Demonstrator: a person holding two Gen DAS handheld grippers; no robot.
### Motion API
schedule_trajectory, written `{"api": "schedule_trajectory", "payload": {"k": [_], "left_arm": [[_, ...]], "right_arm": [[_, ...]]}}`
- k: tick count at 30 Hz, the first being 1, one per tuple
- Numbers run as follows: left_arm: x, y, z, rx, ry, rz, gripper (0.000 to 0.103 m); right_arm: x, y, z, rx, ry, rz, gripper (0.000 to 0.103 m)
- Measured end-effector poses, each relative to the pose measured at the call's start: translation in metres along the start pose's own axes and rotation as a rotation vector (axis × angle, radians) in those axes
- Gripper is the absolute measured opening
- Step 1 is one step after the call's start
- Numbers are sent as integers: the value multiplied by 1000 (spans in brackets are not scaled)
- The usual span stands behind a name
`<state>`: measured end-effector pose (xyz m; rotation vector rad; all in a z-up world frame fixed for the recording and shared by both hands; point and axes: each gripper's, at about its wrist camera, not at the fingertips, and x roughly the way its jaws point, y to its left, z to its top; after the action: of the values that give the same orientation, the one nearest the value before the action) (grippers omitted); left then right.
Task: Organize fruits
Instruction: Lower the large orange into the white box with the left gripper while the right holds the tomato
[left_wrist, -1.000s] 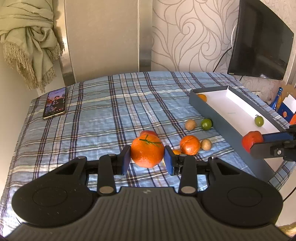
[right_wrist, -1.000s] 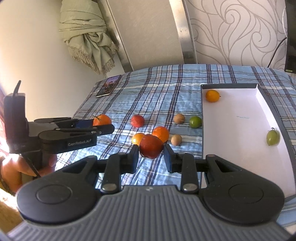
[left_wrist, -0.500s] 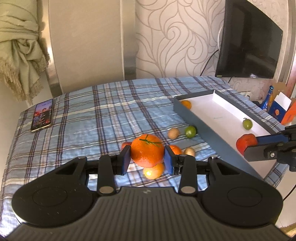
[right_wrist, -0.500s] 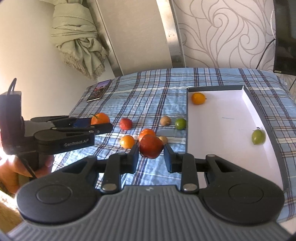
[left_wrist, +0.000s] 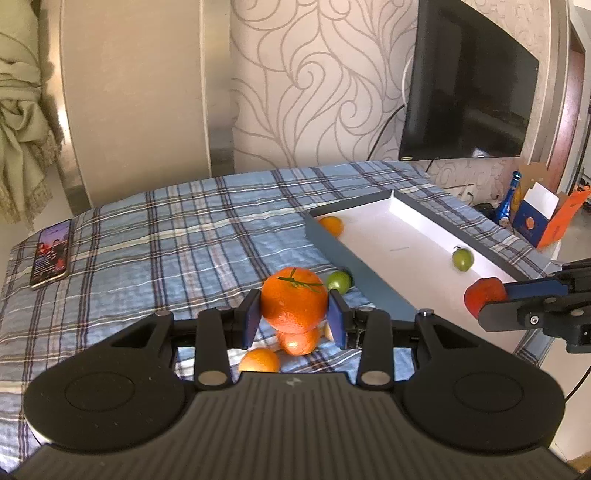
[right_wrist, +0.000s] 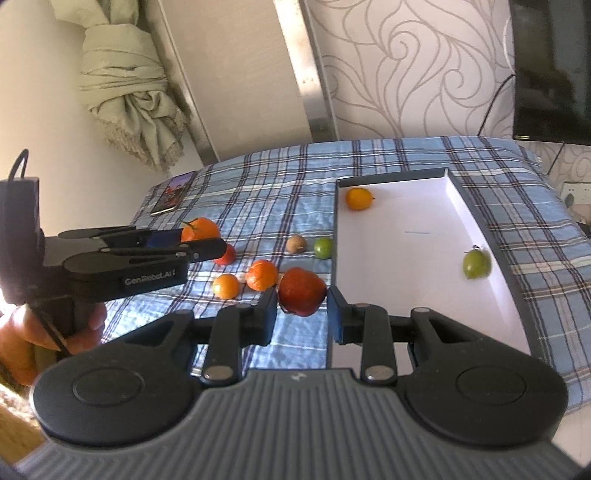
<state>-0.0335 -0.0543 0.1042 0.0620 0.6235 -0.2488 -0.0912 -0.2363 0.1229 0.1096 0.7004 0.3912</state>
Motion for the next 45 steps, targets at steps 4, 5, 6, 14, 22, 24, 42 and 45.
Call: {"api": "schedule_trajectory", "payload": {"k": [4, 5, 6, 14, 22, 24, 42, 45], "left_arm": [[2, -7, 4, 10, -7, -20, 44], [3, -8, 5, 12, -8, -25, 44], [3, -10, 5, 14, -9, -28, 44], [5, -20, 11, 39, -18, -52, 44], [7, -24, 18, 48, -30, -61, 44], [8, -25, 20, 49, -34, -65, 44], [28, -53, 43, 87, -65, -122, 44], [30, -57, 47, 90, -71, -134, 44]], "right_arm": [[-5, -5, -1, 19, -9, -19, 32], [-5, -5, -1, 21, -10, -22, 32], [-6, -6, -1, 23, -11, -24, 32], [-10, -9, -3, 35, -21, -35, 32], [-13, -10, -1, 36, -37, -40, 32], [-13, -10, 0, 35, -41, -43, 32], [-21, -23, -1, 42, -54, -91, 32], [-24, -24, -2, 40, -58, -100, 32]]}}
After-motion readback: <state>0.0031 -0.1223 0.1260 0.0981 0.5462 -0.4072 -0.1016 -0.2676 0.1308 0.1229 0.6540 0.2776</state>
